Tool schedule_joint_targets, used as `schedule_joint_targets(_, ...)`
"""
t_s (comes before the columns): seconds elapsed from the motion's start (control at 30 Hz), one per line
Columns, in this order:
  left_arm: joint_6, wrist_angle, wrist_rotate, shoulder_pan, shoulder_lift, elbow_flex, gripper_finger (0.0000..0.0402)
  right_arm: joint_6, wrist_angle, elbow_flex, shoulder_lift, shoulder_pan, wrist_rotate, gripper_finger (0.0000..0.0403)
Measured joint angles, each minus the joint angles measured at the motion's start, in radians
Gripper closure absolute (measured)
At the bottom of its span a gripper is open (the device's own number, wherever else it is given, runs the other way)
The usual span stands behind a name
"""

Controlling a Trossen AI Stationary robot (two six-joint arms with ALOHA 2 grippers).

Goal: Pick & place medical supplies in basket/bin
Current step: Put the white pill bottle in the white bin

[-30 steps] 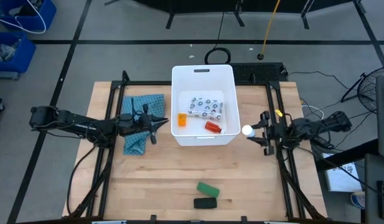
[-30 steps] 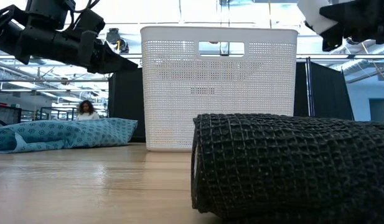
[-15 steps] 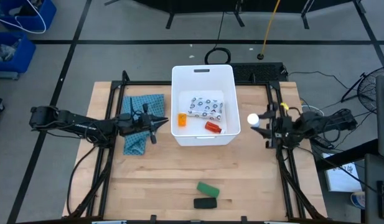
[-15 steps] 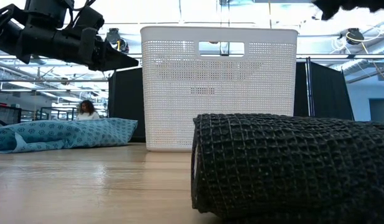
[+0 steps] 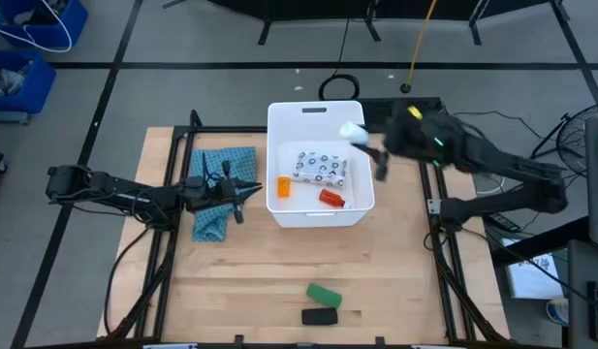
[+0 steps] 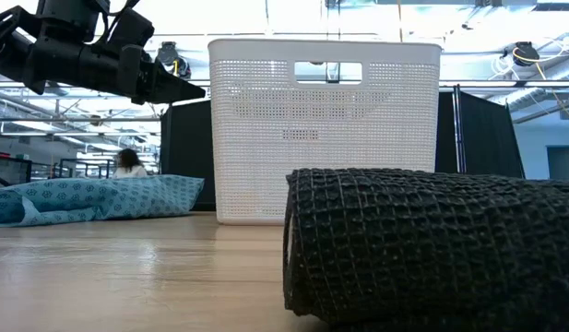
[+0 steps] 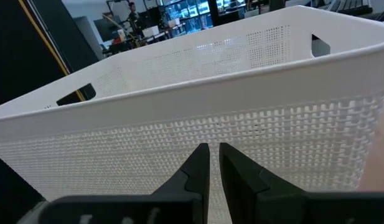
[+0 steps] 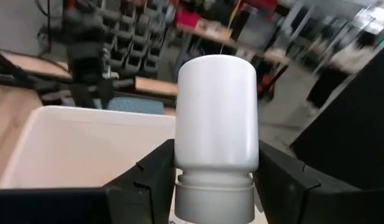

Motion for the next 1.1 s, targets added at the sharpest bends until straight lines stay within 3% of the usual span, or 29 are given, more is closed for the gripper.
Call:
schedule_joint_targets(0.23,-0.012,-0.001,0.001,0.000,0.000,0.000,0.0360,-0.022,-0.021,0.186,0.291,-0.256,-0.263,0.0232)
schedule_joint_targets(0.37,-0.028,-0.015,0.001,0.000,0.000,0.000,0.0360,-0.064,-0.025,0.255,0.441,-0.326,-0.365,0.0232)
schedule_joint_targets(0.47,-0.039,-0.037,0.002,0.000,0.000,0.000,0.0360,-0.184,-0.068,0.279,0.530,-0.344,-0.409,0.0233)
schedule_joint_targets(0.67,-0.065,-0.077,0.002,0.000,0.000,0.000,0.0360,-0.566,-0.188,0.282,0.645,-0.343,-0.308,0.0233)
schedule_joint_targets(0.77,-0.081,-0.097,0.002,0.000,0.000,0.000,0.0360,-0.671,-0.202,0.282,0.679,-0.343,-0.252,0.0233)
schedule_joint_targets(0.9,-0.084,-0.120,0.002,0.000,0.000,0.000,0.0360,-0.763,-0.205,0.282,0.714,-0.348,-0.231,0.0234)
schedule_joint_targets(1.1,-0.088,-0.126,0.002,0.000,0.000,0.000,0.0360,-0.778,-0.220,0.283,0.770,-0.379,-0.227,0.0234)
